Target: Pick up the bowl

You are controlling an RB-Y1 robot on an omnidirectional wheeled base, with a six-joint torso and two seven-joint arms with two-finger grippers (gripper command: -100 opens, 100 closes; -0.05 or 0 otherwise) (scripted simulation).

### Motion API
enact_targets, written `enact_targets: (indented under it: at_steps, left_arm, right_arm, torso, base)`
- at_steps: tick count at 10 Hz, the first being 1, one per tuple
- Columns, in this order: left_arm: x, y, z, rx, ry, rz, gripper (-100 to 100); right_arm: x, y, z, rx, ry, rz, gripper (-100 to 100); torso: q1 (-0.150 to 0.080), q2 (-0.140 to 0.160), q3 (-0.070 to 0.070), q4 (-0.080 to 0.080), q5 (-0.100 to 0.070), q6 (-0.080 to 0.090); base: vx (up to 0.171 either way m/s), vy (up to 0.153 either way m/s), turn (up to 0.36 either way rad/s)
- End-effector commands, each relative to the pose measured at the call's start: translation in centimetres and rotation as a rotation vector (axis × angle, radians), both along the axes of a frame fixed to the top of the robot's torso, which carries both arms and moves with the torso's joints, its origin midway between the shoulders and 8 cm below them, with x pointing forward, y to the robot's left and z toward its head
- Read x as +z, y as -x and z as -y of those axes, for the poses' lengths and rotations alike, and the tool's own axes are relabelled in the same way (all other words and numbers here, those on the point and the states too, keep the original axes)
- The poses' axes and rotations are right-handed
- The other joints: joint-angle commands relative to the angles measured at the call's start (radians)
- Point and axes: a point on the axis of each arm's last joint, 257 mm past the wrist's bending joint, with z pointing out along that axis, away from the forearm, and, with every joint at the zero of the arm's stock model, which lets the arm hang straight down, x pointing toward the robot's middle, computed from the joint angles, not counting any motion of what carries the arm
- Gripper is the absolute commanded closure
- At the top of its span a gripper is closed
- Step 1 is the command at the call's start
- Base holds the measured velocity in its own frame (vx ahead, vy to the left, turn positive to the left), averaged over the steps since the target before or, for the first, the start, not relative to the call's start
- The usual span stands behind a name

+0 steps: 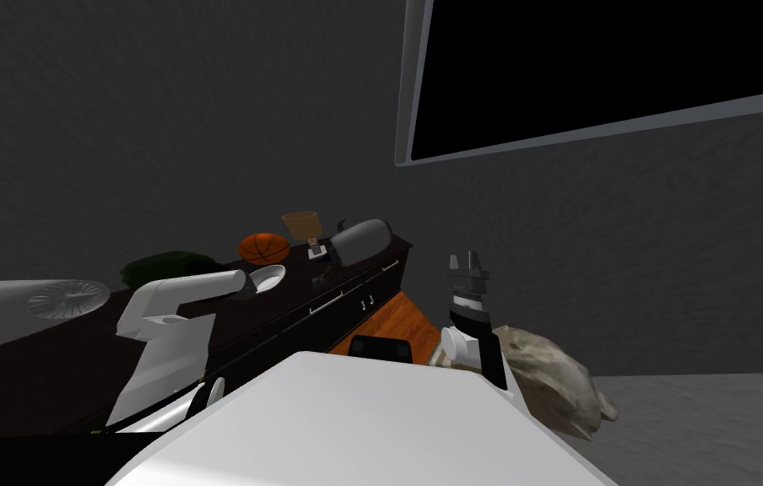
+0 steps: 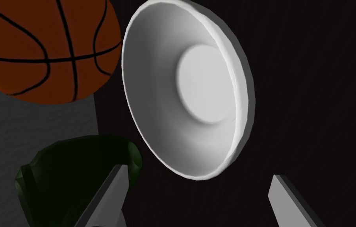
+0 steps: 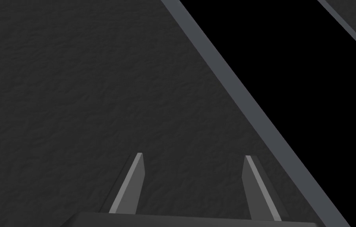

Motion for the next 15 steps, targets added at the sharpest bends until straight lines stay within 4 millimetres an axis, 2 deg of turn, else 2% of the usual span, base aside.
enact_targets:
  at_steps: [1, 5, 6, 7, 8, 9, 12, 13, 15]
  left_arm:
    - [-1.3, 1.2, -0.2, 0.052, 0.05, -0.017, -100]
    - [-3.9, 3.3, 0.1, 0.134, 0.148, -0.06, -100]
    - [-5.3, 4.0, 0.7, 0.152, 0.185, -0.085, -100]
    - [-4.4, 3.7, 0.0, 0.14, 0.163, -0.07, -100]
    - [-4.6, 3.8, 0.1, 0.143, 0.168, -0.073, 0]
    - [-5.3, 3.5, 0.0, 0.139, 0.167, -0.073, -100]
    - [-5.9, 3.4, -0.1, 0.138, 0.168, -0.075, -100]
    - [-6.0, 3.4, -0.1, 0.137, 0.167, -0.074, 100]
    - [-6.0, 3.4, -0.1, 0.137, 0.169, -0.076, 100]
  right_arm:
    - [0.0, 0.0, 0.0, 0.0, 0.0, 0.0, 0]
    - [0.0, 0.0, 0.0, 0.0, 0.0, 0.0, 0]
    - [0.0, 0.0, 0.0, 0.0, 0.0, 0.0, 0]
    - [0.0, 0.0, 0.0, 0.0, 0.0, 0.0, 0]
    - [0.0, 0.0, 0.0, 0.0, 0.0, 0.0, 0]
    - [0.0, 0.0, 0.0, 0.0, 0.0, 0.0, 0]
    - [0.0, 0.0, 0.0, 0.0, 0.0, 0.0, 0]
    - [0.0, 0.0, 0.0, 0.0, 0.0, 0.0, 0]
    - [0.0, 0.0, 0.0, 0.0, 0.0, 0.0, 0]
  torso:
    - [0.0, 0.0, 0.0, 0.0, 0.0, 0.0]
    - [0.0, 0.001, 0.0, 0.0, 0.0, 0.0]
    - [-0.001, 0.001, 0.001, 0.0, 0.0, 0.0]
    - [-0.001, 0.002, 0.001, 0.0, 0.0, 0.0]
    - [-0.002, 0.003, 0.001, 0.001, 0.0, -0.001]
    - [-0.002, 0.003, 0.002, 0.001, 0.0, -0.001]
    - [0.0, 0.002, 0.001, 0.001, 0.0, -0.001]
    - [-0.001, 0.003, 0.002, 0.001, 0.0, -0.001]
    - [-0.002, 0.003, 0.002, 0.001, -0.001, -0.001]
  base:
    - [0.064, 0.025, -0.101]
    - [0.044, 0.024, -0.087]
    - [0.024, 0.014, -0.058]
    - [0.01, 0.008, -0.012]
    - [0.0, 0.0, 0.0]
    - [0.015, 0.016, 0.015]
    - [0.015, 0.022, 0.011]
    - [0.0, 0.0, 0.0]
    - [0.0, 0.0, 0.0]
